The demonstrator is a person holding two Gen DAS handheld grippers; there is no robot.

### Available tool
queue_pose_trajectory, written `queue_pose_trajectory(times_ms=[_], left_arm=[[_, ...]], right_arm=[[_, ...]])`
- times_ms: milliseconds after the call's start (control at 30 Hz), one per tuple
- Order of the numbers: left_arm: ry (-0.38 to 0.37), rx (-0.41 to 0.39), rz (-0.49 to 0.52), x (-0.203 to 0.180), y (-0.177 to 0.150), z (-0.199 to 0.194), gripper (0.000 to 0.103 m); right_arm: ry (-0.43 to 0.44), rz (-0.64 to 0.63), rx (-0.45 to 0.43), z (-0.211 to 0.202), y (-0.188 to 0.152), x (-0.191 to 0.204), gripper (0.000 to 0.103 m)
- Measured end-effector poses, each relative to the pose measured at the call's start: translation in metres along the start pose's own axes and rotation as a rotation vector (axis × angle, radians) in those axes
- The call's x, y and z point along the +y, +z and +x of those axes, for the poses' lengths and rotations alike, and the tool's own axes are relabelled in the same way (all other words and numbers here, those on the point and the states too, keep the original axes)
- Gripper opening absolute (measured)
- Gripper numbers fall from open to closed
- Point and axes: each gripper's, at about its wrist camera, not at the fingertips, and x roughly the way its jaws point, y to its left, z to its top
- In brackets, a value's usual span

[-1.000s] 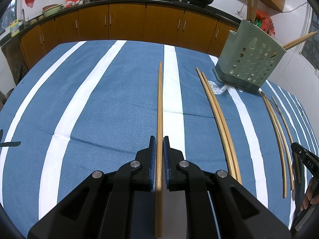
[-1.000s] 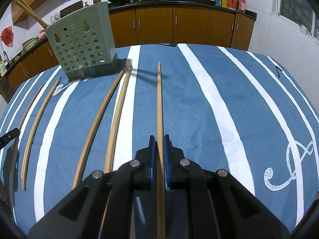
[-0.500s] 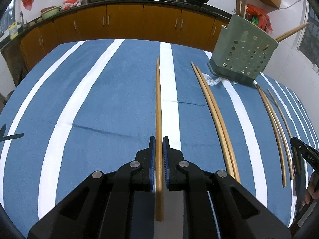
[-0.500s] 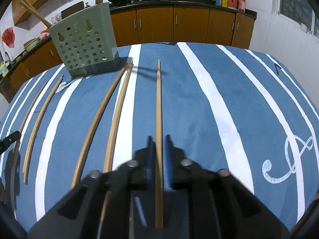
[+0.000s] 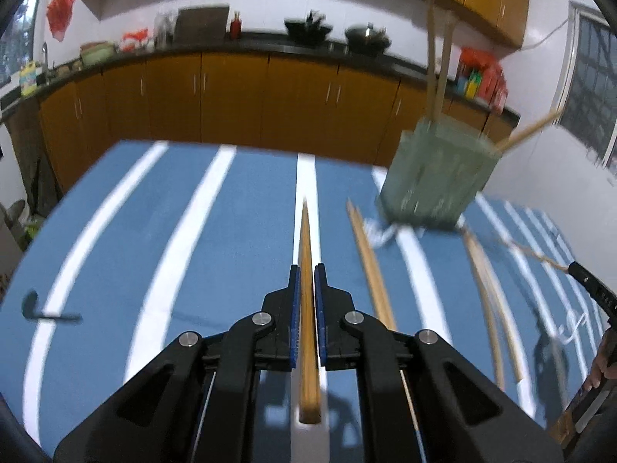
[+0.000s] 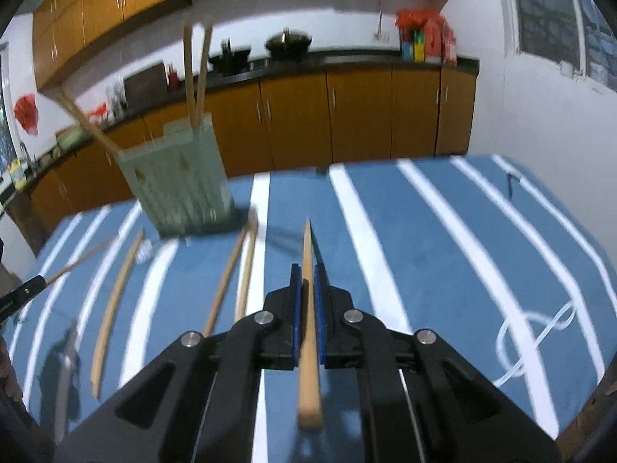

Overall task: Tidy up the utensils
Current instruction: 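Lift the left gripper's chopstick toward the green holder while the right gripper lifts its own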

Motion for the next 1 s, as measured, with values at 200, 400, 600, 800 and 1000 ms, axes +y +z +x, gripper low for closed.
queue_pose_trajectory(times_ms=[200, 400, 600, 800, 1000], left_arm=[[-0.009, -0.130, 0.000, -0.005, 0.039, -0.027, 0.004], [-0.015, -0.164, 0.036, -0.011, 0.062, -0.028, 0.002], [-0.080, -0.006, 0.055, -0.017, 0.013, 0.006, 0.003], [-0.147, 0.148, -0.015, -0.029, -0.040, 0.042, 0.003], [-0.151, 0.186, 0.007, -0.044, -0.061, 0.053, 0.003]], right_arm=[[0.013, -0.006, -0.118, -0.022, 0.031, 0.003, 0.008], [0.032, -0.026, -0.180, -0.035, 0.052, 0.013, 0.008], [0.046, -0.035, -0.163, -0.035, 0.045, 0.018, 0.008], [0.042, -0.050, -0.159, -0.037, 0.041, 0.022, 0.008], [0.038, -0.041, -0.148, -0.035, 0.039, 0.021, 0.008]])
